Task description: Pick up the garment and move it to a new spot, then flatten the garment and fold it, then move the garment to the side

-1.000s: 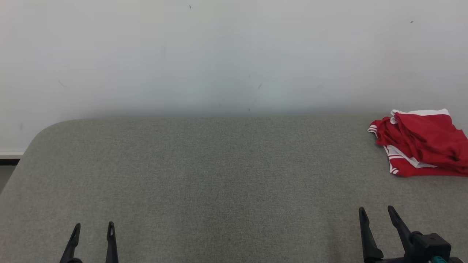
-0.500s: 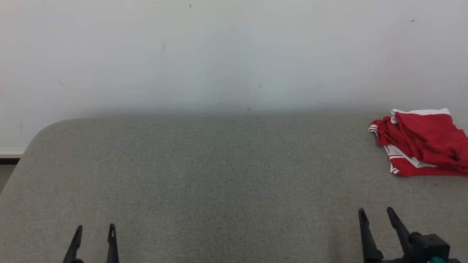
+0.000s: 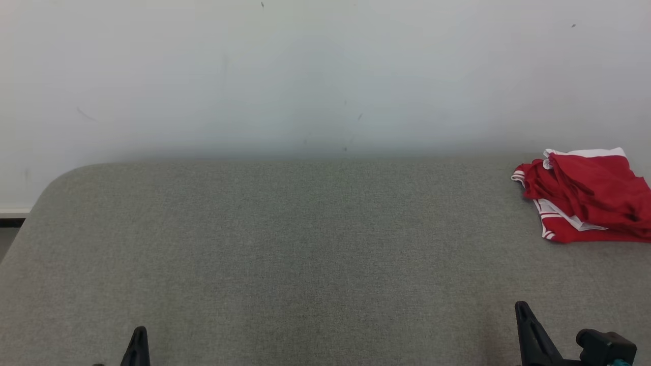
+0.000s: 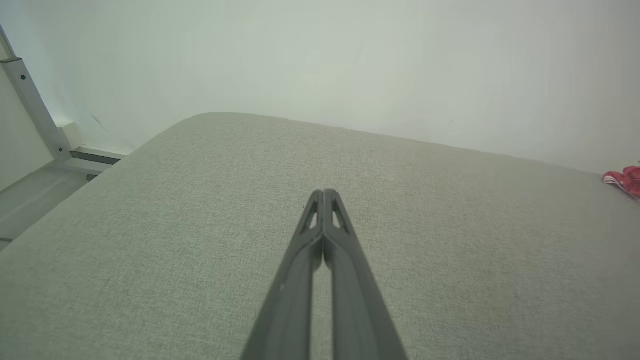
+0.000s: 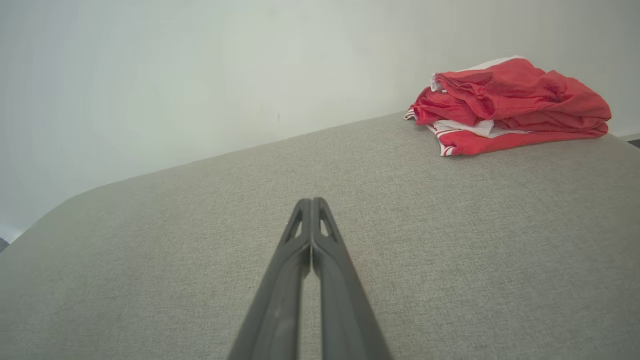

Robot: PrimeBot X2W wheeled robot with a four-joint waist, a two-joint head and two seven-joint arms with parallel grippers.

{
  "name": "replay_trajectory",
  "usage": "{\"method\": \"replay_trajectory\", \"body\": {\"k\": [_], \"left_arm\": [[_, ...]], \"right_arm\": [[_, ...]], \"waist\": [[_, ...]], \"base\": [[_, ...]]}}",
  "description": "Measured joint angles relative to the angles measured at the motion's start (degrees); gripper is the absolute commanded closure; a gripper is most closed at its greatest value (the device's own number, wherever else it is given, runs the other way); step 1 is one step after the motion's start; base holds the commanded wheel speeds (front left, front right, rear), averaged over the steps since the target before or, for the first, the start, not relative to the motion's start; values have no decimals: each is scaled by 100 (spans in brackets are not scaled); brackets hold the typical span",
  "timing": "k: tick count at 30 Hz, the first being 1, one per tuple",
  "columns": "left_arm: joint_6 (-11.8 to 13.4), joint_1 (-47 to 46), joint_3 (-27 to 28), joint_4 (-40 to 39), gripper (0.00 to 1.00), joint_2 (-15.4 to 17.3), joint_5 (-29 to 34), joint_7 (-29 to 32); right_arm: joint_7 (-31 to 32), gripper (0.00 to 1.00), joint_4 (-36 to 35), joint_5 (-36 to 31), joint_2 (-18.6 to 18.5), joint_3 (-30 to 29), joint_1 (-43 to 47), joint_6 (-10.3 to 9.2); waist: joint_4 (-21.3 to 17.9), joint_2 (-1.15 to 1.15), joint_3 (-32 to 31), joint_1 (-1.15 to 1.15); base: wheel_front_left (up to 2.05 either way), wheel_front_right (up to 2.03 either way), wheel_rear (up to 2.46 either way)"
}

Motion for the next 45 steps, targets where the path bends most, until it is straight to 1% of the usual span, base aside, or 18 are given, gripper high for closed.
{"method": "replay_trajectory", "body": {"k": [20,45], "left_arm": [[-367,-350,292,342,100,-245,-1851,293],[-719,-672,599,593,100,-502,-3638,581]], "right_arm": [[149,100,234,2023,0,27,-313,-1],[309,100,502,3978,0,25,-655,-1]], "waist": [[-37,0,87,0],[-84,-1,197,0]], "base": [[0,0,0],[0,0,0]]}}
